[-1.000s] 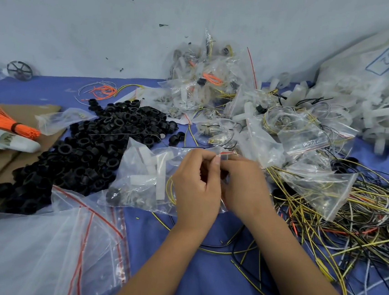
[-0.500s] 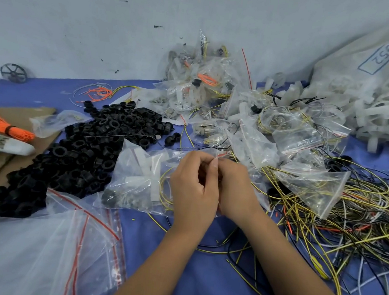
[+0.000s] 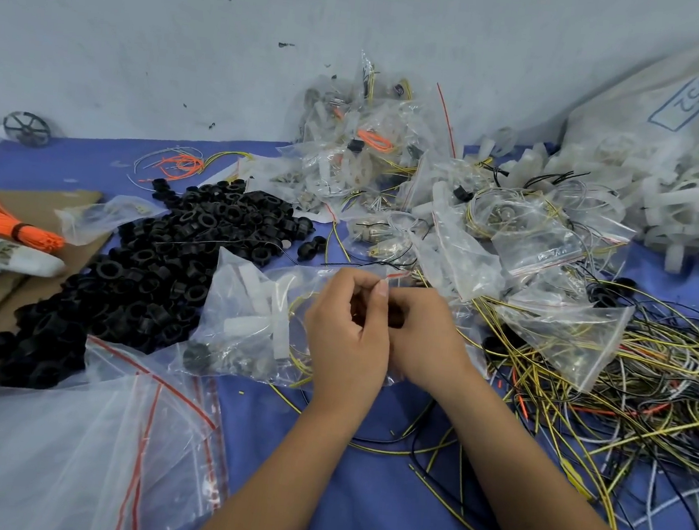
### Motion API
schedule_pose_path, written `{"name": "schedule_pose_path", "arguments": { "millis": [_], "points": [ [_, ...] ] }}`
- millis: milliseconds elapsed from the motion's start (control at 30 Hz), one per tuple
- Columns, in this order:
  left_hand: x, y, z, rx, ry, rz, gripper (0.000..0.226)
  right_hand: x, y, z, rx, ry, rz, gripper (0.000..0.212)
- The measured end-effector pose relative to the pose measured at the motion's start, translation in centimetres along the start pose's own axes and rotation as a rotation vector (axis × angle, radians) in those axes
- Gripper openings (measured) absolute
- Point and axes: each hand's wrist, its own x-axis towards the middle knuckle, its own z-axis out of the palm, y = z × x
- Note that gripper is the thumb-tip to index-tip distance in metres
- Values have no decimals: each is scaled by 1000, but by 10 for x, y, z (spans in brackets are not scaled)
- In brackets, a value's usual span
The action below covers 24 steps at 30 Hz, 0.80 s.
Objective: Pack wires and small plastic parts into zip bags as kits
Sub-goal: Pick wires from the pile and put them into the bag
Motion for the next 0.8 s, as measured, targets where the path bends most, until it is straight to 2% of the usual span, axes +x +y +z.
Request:
{"name": "schedule_pose_path", "arguments": {
  "millis": [100, 167, 233, 367, 467, 600, 700, 800],
  "points": [
    [-1, 0, 1, 13, -17, 10, 10, -2, 0, -1, -64, -8, -46, 33],
    [-1, -2, 2, 42, -30, -3, 9, -1, 1, 2, -240, -3, -92, 26],
    [0, -4, 2, 79, -43, -31, 10, 0, 2, 4, -401, 19, -125, 29],
    [3, -13, 3, 114, -92, -132, 14, 2, 7, 0, -325, 78, -73, 39],
    [5, -16, 4, 163, -134, -162, 13, 4, 2, -7, -397, 134, -97, 22],
    [6, -20, 6, 193, -185, -162, 19, 10, -18, -28, -299, 431, -203, 7],
    [6, -21, 7, 207, -218, -164, 24, 29, -35, -51, -272, 644, -289, 15],
    [5, -21, 7, 191, -221, -167, 24, 63, -36, -77, -283, 762, -232, 22]
  ]
}}
